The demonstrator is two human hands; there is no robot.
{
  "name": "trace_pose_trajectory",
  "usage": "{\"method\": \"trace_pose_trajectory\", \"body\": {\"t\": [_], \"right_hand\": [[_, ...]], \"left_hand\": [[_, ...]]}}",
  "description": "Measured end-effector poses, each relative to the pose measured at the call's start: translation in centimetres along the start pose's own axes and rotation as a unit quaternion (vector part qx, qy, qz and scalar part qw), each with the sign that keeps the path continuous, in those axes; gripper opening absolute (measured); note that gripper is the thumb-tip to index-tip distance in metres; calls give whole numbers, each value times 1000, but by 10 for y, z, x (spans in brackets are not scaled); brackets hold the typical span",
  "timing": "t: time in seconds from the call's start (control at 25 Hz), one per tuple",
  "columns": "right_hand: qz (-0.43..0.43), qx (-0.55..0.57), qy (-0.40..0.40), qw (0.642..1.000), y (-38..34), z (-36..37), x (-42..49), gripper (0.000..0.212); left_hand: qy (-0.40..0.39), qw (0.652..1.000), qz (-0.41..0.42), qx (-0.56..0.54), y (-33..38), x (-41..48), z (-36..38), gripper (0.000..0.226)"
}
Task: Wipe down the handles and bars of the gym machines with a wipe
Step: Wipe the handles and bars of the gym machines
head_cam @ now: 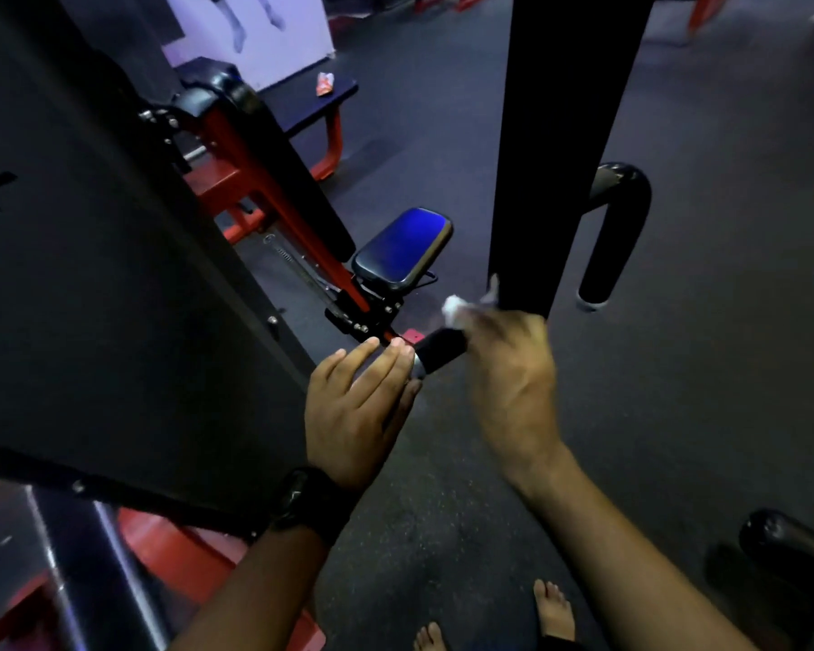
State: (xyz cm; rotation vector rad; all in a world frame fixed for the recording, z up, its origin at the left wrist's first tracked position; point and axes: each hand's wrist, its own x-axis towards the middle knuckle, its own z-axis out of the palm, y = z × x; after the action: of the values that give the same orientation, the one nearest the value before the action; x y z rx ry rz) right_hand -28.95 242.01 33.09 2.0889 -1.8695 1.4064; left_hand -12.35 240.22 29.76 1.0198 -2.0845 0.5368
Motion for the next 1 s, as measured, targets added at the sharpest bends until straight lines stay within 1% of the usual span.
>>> {"method": "trace_pose_trajectory", "body": {"t": [0.04, 0.08, 0.16, 0.2, 0.28, 0.32, 0.36, 0.4, 0.44, 0.56, 0.6, 0.68, 0.72, 0.8, 0.84, 0.88, 0.92, 0.96, 1.0], "right_hand": [[33, 6, 19, 999, 1, -1, 2, 31], [37, -11, 31, 999, -3, -2, 2, 29], [-21, -62, -17, 998, -8, 1, -1, 32], [-25, -70, -22, 997, -8, 2, -1, 33], [34, -55, 9, 998, -8, 0, 5, 29], [46, -58, 13, 997, -9, 0, 7, 30], [24, -81, -8, 996, -11, -1, 8, 31], [-23, -109, -34, 993, -10, 0, 7, 31], [-48, -113, -47, 991, -8, 0, 6, 32], [14, -75, -21, 997, -11, -2, 13, 30], [9, -77, -39, 996, -15, 0, 14, 30], [-55, -98, -85, 990, -17, 0, 13, 27], [-66, -106, -96, 988, -17, -3, 16, 27], [-9, -133, -108, 985, -18, -12, 28, 28], [2, -159, -130, 979, -18, -12, 32, 29], [-22, -178, -153, 972, -18, -13, 34, 29], [-59, -171, -161, 970, -17, -13, 34, 33], [-75, -134, -136, 979, -15, -15, 32, 35], [-76, -89, -68, 991, -12, -18, 26, 32]], "left_hand": [[6, 1000, 2, -9, 0, 0, 0, 28], [13, 1000, 2, -21, 1, 1, 1, 27], [17, 999, -1, -40, 2, 2, 2, 27], [17, 999, -1, -42, 1, 2, 3, 27], [16, 999, 0, -38, -1, 1, 4, 27], [17, 999, -1, -40, -2, 1, 4, 27], [20, 999, -2, -46, -2, 0, 5, 27], [22, 999, -1, -50, -3, 0, 6, 27], [21, 998, -1, -51, -3, 0, 6, 27], [20, 999, -10, -48, -3, -1, 7, 27], [21, 998, -12, -49, -3, -2, 6, 27], [23, 999, -4, -47, -3, -2, 5, 26], [21, 999, 0, -43, -4, -1, 4, 27], [16, 999, 0, -38, -3, -1, 4, 27], [16, 999, -3, -39, -2, -2, 4, 27], [18, 999, -6, -40, -1, -3, 3, 27], [19, 999, -7, -40, -1, -3, 3, 27], [18, 999, -7, -38, -2, -3, 2, 27], [14, 999, -4, -33, -2, -3, 2, 28]]}}
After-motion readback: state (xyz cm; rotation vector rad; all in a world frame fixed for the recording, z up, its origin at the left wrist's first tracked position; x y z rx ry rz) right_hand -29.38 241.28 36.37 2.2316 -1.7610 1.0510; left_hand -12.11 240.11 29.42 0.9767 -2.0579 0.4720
